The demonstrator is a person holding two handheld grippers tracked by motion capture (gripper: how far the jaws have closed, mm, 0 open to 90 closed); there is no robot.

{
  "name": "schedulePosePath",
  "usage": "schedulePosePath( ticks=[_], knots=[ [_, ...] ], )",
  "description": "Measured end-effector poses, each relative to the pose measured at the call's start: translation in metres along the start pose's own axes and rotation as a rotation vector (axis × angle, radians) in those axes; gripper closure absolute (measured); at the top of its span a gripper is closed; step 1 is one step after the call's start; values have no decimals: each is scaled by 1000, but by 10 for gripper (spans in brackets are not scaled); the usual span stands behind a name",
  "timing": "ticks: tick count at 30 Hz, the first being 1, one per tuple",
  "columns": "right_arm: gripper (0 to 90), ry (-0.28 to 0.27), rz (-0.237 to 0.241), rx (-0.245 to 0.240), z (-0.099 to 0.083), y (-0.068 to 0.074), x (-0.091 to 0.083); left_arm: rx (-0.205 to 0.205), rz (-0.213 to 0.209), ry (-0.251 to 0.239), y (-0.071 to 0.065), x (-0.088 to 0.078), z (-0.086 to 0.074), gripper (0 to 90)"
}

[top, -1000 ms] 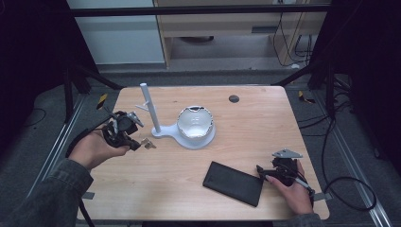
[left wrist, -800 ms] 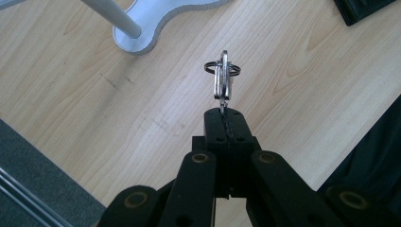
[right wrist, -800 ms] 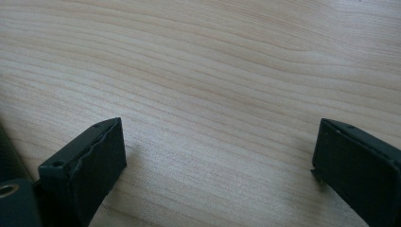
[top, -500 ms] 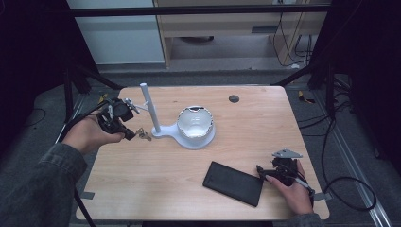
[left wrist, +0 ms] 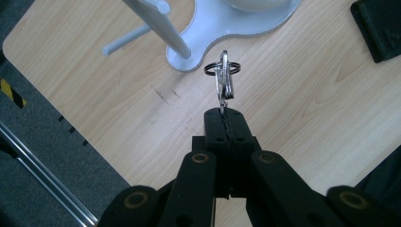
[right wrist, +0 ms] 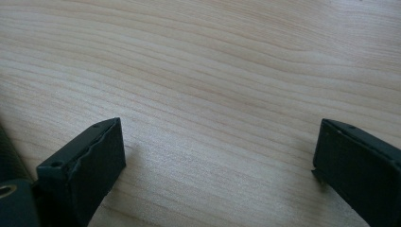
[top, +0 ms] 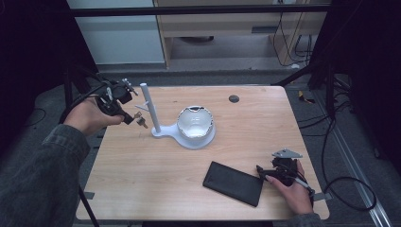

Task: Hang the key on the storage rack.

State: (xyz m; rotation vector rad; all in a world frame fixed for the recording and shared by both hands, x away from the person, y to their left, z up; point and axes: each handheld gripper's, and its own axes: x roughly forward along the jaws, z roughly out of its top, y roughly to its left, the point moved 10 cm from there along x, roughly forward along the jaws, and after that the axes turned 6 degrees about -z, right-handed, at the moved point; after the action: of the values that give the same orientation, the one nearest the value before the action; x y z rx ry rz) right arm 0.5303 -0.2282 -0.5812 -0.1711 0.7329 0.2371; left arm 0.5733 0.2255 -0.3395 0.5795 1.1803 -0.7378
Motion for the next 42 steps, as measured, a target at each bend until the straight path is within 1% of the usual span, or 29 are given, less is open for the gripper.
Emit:
schedulePosePath(
  ticks=[1, 2, 7, 9, 10, 11, 13, 16, 20, 23, 27, 29, 33, 36, 41, 42],
  knots=[
    [32, 0, 0, 0, 0, 0, 0, 0, 0, 0, 0, 0, 0, 900],
    [31, 0, 0, 2, 0, 0, 0, -6, 7, 2, 3, -2, 4, 900],
    [31, -1, 1, -3, 0, 0, 0, -16, 12, 1, 7, -4, 11, 900],
    [31, 0, 2, -2, 0, 0, 0, -25, 20, 17, 12, -1, 15, 900],
    [31, 0, 2, -2, 0, 0, 0, -25, 20, 17, 12, -1, 15, 900],
    [31, 1, 1, -6, 0, 0, 0, -26, 25, 22, 15, 0, 15, 900],
    [31, 1, 1, -8, 0, 0, 0, -45, 23, 16, 18, 1, 17, 900],
    [30, 0, 2, -5, 0, 1, 0, -49, 29, 19, 22, 3, 20, 900],
    [29, 1, 2, -5, 0, 1, 0, -49, 28, 17, 21, 4, 25, 900],
    [29, 1, 3, -6, 0, 1, 0, -44, 36, 24, 21, 5, 28, 900],
    [29, 1, 3, -7, 0, 1, 0, -47, 45, 39, 22, 8, 29, 900],
    [29, 0, 4, -8, 0, 1, 0, -49, 51, 36, 24, 8, 30, 900],
    [29, 1, 5, -5, 0, 2, 0, -67, 59, 24, 28, 10, 33, 900],
    [29, 2, 3, -9, 0, 1, 0, -63, 68, 35, 29, 10, 33, 900],
    [29, 1, 5, -7, 0, 2, 0, -67, 74, 28, 32, 12, 33, 900],
    [29, 3, 5, -6, 0, 2, 0, -73, 71, 23, 31, 12, 34, 900]
  ],
)
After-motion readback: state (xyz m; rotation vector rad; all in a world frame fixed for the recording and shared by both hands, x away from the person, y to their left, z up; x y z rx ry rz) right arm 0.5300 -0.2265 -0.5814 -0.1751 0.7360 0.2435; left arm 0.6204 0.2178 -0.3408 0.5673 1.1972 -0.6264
